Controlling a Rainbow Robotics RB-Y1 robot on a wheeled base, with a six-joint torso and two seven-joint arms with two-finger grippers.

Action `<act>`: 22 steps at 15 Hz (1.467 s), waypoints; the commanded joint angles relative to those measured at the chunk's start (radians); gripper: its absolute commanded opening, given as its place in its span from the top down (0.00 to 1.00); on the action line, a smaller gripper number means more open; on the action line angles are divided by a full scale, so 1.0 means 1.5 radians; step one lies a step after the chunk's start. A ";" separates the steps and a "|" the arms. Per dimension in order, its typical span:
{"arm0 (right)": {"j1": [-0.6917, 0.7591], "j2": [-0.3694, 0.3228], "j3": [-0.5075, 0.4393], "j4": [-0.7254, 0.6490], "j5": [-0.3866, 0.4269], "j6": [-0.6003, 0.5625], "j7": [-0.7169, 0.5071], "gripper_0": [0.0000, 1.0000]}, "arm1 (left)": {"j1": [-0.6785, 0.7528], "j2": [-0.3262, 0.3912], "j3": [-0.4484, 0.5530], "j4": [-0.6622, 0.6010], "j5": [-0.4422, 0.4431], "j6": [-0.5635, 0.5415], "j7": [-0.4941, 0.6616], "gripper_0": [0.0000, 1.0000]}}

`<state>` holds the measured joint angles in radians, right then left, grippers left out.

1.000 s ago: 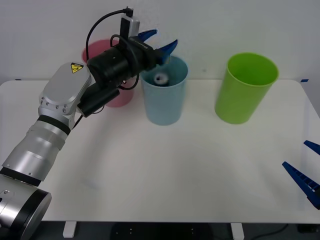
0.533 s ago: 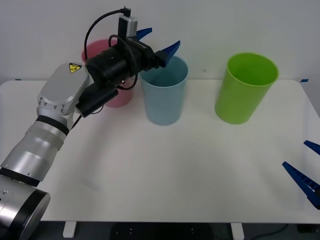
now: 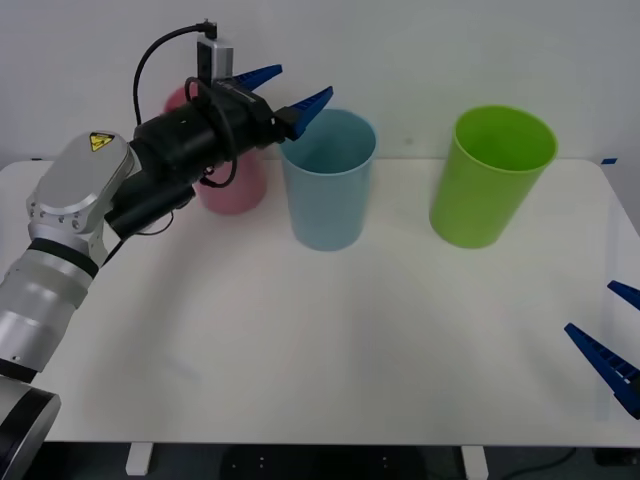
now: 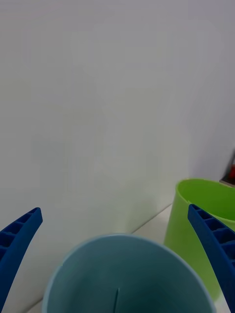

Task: Grasp the object on the table and drop it into the matching bin: aluminum can to the light blue bin, PET bottle to the pink bin.

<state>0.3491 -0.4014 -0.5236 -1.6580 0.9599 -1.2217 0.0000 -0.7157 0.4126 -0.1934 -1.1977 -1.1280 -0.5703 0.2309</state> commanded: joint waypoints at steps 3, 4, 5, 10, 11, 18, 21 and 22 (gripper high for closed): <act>0.000 0.000 0.000 0.000 0.000 0.000 0.000 0.00 | 0.078 0.034 0.001 -0.079 0.074 -0.012 -0.022 0.00; 0.000 0.000 0.000 0.000 0.000 0.000 0.000 0.00 | 0.095 0.039 0.005 -0.093 0.079 -0.018 -0.030 0.00; 0.000 0.000 0.000 0.000 0.000 0.000 0.000 0.00 | 0.113 0.043 0.016 -0.105 0.088 -0.036 -0.052 0.00; 0.000 0.000 0.000 0.000 0.000 0.000 0.000 0.00 | 0.199 0.084 0.057 -0.180 0.089 -0.146 -0.079 0.00; 0.000 0.000 0.000 0.000 0.000 0.000 0.000 0.00 | 0.215 0.086 0.076 -0.190 0.079 -0.180 -0.078 0.00; 0.000 0.000 0.000 0.000 0.000 0.000 0.000 0.00 | 0.366 0.086 0.234 -0.280 0.022 -0.285 -0.065 0.00; 0.000 0.000 0.000 0.000 0.000 0.000 0.000 0.00 | 0.429 0.086 0.309 -0.323 -0.007 -0.310 -0.057 0.00; 0.000 0.000 0.000 0.000 0.000 0.000 0.000 0.00 | 0.448 0.086 0.325 -0.331 -0.006 -0.318 -0.052 0.00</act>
<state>0.3490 -0.4014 -0.5236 -1.6581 0.9599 -1.2217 -0.0001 -0.0637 0.5416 0.2759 -1.6851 -1.1357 -1.0380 0.1476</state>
